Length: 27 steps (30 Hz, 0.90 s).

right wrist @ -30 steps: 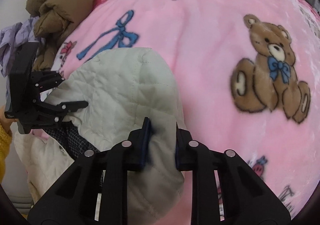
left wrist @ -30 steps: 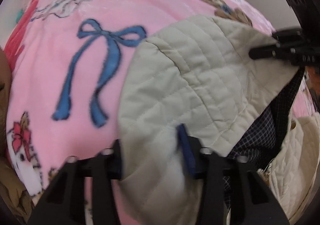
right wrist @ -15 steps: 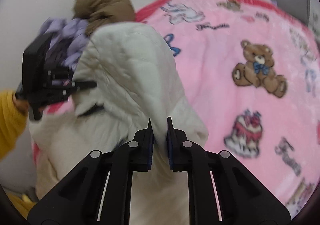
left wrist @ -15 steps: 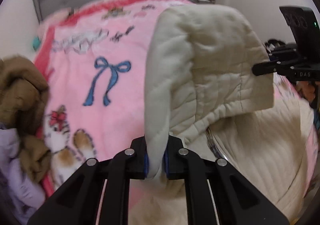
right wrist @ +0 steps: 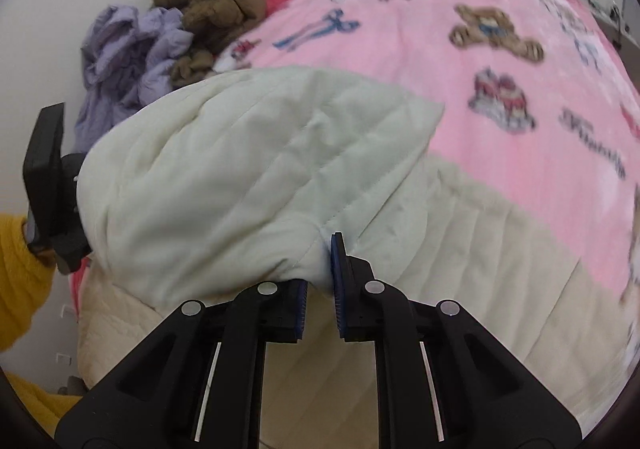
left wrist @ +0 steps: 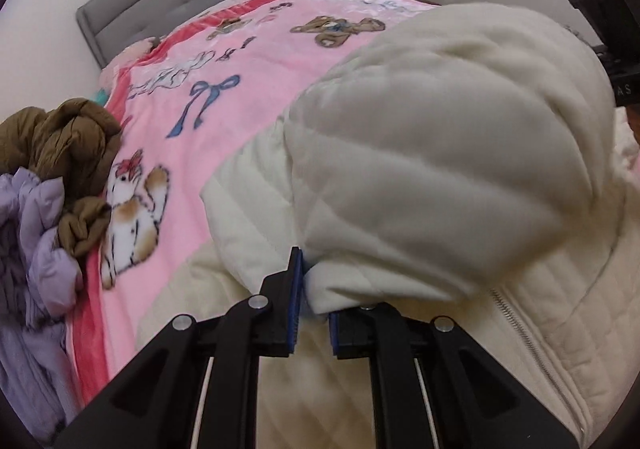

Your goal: Fold large clothes

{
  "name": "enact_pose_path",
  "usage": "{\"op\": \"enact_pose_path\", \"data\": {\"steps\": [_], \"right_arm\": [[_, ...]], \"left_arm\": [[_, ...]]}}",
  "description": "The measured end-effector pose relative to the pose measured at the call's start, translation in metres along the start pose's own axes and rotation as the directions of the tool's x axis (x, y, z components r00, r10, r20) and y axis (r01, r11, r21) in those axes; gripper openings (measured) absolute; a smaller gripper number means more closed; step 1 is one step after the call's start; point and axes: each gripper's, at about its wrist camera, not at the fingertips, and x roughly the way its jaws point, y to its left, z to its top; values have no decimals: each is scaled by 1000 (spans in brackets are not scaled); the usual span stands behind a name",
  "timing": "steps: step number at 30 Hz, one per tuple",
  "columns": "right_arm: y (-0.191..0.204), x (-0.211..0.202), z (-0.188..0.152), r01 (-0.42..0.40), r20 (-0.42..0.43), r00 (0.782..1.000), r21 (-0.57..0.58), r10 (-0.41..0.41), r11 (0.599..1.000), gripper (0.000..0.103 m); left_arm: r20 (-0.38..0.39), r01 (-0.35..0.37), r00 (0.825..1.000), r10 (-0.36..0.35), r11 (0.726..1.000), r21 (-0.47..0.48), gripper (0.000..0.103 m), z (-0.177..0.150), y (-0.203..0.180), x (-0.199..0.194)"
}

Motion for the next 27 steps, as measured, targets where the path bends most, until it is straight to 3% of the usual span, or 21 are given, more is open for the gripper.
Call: {"op": "enact_pose_path", "data": {"steps": [4,8,10,11,13,16,21,24,27], "right_arm": [[0,22,-18,39,-32,999,11,-39,999,11],[7,34,-30,99,-40,994,-9,-99,995,11],[9,28,-32,108,-10,994,11,-108,994,11],[6,22,-32,92,10,996,36,-92,995,12],[2,3,-32,64,65,996,78,-69,995,14],[-2,-22,-37,58,103,992,122,-71,991,15],[3,-39,-43,101,73,991,113,-110,988,17],[15,-41,-46,135,48,989,76,-139,988,19],[22,-42,-49,158,49,986,56,-160,986,32]], "left_arm": [[38,-58,998,58,998,3,13,-16,-10,14],[87,-165,984,156,980,111,18,-30,-31,19],[112,-174,980,163,980,94,38,-32,-31,11],[116,-165,981,156,984,65,56,-33,-29,6],[139,-138,980,140,990,-24,61,-42,-20,-12],[148,-174,972,182,982,-68,61,-51,-18,-32],[231,-69,966,113,980,-189,69,-36,1,-75],[314,35,948,41,972,-234,75,-16,13,-99],[353,201,930,-102,946,-256,78,14,18,-103]]}}
